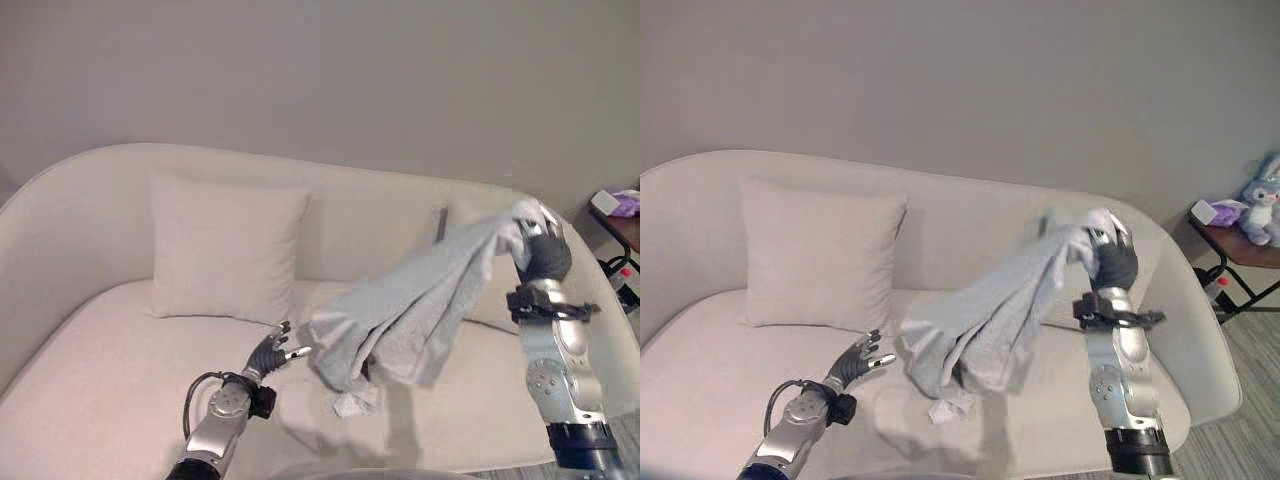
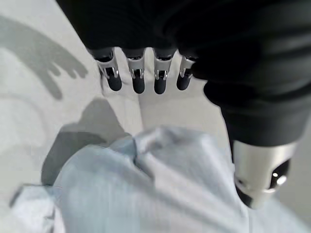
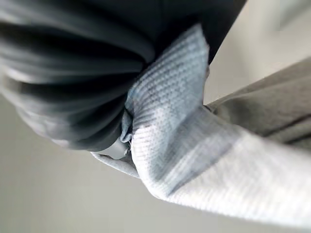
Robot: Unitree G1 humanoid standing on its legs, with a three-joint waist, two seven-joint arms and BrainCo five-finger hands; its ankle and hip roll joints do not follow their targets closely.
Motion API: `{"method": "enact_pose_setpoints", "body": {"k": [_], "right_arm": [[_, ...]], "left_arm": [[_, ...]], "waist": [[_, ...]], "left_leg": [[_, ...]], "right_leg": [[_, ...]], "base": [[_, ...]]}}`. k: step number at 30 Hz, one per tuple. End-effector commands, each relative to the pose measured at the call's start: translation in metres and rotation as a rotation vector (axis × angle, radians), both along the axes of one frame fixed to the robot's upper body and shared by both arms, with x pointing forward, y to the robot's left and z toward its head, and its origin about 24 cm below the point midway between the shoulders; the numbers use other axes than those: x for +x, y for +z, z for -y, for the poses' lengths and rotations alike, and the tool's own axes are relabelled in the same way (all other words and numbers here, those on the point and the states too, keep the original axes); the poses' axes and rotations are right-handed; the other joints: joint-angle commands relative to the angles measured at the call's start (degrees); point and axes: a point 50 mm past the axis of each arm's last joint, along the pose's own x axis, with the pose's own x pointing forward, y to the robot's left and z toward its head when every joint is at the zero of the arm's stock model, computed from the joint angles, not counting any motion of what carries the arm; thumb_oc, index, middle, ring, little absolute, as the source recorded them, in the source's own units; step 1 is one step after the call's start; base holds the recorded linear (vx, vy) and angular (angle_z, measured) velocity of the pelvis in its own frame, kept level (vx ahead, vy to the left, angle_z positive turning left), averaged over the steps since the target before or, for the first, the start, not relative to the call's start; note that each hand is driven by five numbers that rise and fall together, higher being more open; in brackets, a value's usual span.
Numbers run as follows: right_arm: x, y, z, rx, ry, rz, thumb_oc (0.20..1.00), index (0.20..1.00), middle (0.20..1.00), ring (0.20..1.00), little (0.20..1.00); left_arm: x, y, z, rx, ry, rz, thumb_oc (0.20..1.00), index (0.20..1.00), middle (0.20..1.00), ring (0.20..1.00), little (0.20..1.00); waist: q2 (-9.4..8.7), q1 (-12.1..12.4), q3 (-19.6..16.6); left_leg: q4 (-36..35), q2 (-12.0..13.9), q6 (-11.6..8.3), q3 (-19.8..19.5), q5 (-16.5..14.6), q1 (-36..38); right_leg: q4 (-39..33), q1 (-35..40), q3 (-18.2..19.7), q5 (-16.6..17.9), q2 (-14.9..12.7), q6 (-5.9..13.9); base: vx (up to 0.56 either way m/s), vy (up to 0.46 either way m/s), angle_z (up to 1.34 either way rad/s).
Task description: Hang the clothes on the sofa on the clothes rack.
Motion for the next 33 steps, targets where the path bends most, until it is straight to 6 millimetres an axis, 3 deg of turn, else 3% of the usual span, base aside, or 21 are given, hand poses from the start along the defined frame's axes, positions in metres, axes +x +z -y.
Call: {"method": "enact_pose_setpoints", "body": {"k": [1, 5, 9, 11, 13, 14, 16, 19, 25, 31, 33], "right_arm": [[-0.002, 0.044, 0.032, -0.04, -0.114, 0.186, 0.2, 0.2, 0.2, 0.2, 0.2], [-0.015, 0.025, 0.054, -0.032, -0.183, 0.107, 0.2, 0.2, 0.2, 0.2, 0.2], [-0.061, -0.054, 0.087, -0.077, -0.212, -0.292, 0.2, 0.2, 0.2, 0.2, 0.2], [-0.098, -0.089, 0.095, -0.262, -0.067, -0.604, 0.2, 0.2, 0.2, 0.2, 0.2], [-0.13, -0.094, 0.106, -0.402, 0.033, -0.768, 0.2, 0.2, 0.2, 0.2, 0.2], [-0.13, -0.094, 0.106, -0.402, 0.033, -0.769, 0.2, 0.2, 0.2, 0.2, 0.2], [-0.157, -0.102, 0.114, -0.516, 0.132, -0.943, 0.2, 0.2, 0.2, 0.2, 0.2], [-0.173, -0.12, 0.111, -0.549, 0.233, -1.091, 0.2, 0.2, 0.2, 0.2, 0.2], [-0.185, -0.124, 0.12, -0.581, 0.152, -1.169, 0.2, 0.2, 0.2, 0.2, 0.2], [-0.151, -0.122, 0.1, -0.563, 0.111, -1.026, 0.2, 0.2, 0.2, 0.2, 0.2], [-0.13, -0.113, 0.093, -0.558, 0.071, -0.921, 0.2, 0.2, 0.2, 0.2, 0.2]], "left_arm": [[0.02, 0.015, 0.004, -0.034, -0.02, 0.084, 1.0, 1.0, 1.0, 1.0, 1.0], [0.02, 0.017, -0.003, -0.032, 0.001, 0.09, 1.0, 1.0, 1.0, 1.0, 1.0], [0.022, 0.025, -0.006, -0.011, -0.023, 0.114, 1.0, 1.0, 1.0, 1.0, 1.0], [0.026, 0.031, -0.003, 0.006, -0.067, 0.134, 1.0, 1.0, 1.0, 1.0, 1.0], [0.029, 0.035, 0.001, 0.02, -0.102, 0.146, 1.0, 1.0, 1.0, 1.0, 1.0], [0.028, 0.035, 0.002, 0.02, -0.103, 0.145, 1.0, 1.0, 1.0, 1.0, 1.0], [0.035, 0.038, 0.012, 0.032, -0.157, 0.156, 1.0, 1.0, 1.0, 1.0, 1.0], [0.049, 0.043, 0.028, 0.053, -0.232, 0.172, 1.0, 1.0, 1.0, 1.0, 1.0], [0.056, 0.042, 0.042, 0.065, -0.279, 0.164, 1.0, 1.0, 1.0, 1.0, 1.0], [0.075, 0.057, 0.051, 0.14, -0.337, 0.223, 1.0, 1.0, 1.0, 1.0, 1.0], [0.09, 0.074, 0.059, 0.226, -0.397, 0.304, 1.0, 1.0, 1.0, 1.0, 1.0]], "waist": [[3.69, -1.24, 1.23], [4.3, -2.72, 1.02], [4.78, -4.72, 1.83], [4.26, -5.2, 2.74], [3.6, -5.39, 3.58], [3.64, -5.35, 3.56], [3.1, -5.26, 4.73], [2.99, -4.77, 7.06], [3.3, -5.2, 8.42], [3.95, -5.57, 11.18], [4.71, -5.91, 13.18]], "left_leg": [[0.36, -0.07, 3.13, 2.97, -4.25, 3.34], [0.36, -0.33, 3.23, 3.09, -3.75, 3.43], [0.36, -0.27, 3.2, 3.49, -3.98, 4.35], [0.36, -0.31, 3.07, 3.66, -4.05, 4.55], [0.36, -0.32, 3.0, 3.56, -4.34, 4.74], [0.36, -0.3, 3.0, 3.57, -4.36, 4.79], [0.36, -0.44, 2.92, 3.27, -4.48, 4.86], [0.36, -0.48, 2.91, 2.84, -4.24, 4.71], [0.36, -0.59, 2.94, 2.48, -3.76, 4.41], [0.36, -0.81, 2.87, 2.09, -3.32, 4.3], [0.36, -0.9, 2.75, 1.84, -3.04, 4.13]], "right_leg": [[0.13, -1.99, -2.14, 1.9, -3.95, 2.6], [0.13, -2.4, -1.98, 2.38, -4.05, 2.59], [0.21, -2.56, -1.71, 2.51, -3.89, 2.43], [0.29, -2.9, -1.35, 2.72, -3.86, 2.27], [0.35, -2.95, -1.19, 2.68, -3.93, 2.1], [0.34, -2.91, -1.19, 2.67, -3.91, 2.1], [0.3, -2.73, -1.4, 2.6, -4.1, 2.08], [0.13, -2.31, -1.88, 2.52, -4.54, 2.17], [0.13, -2.6, -2.39, 2.84, -5.12, 2.18], [0.13, -3.21, -2.11, 2.85, -5.22, 2.24], [0.19, -3.91, -2.03, 2.79, -5.38, 2.17]], "base": [[0.0, 0.0, 0.0], [0.01, 0.001, -0.03], [0.01, 0.003, 0.01], [-0.03, -0.003, -0.05], [-0.03, -0.004, -0.07], [-0.02, -0.006, -0.06], [-0.02, -0.013, -0.1], [-0.02, -0.016, -0.08], [0.0, -0.016, -0.04], [0.0, -0.019, 0.04], [-0.05, -0.052, 0.02]]}}
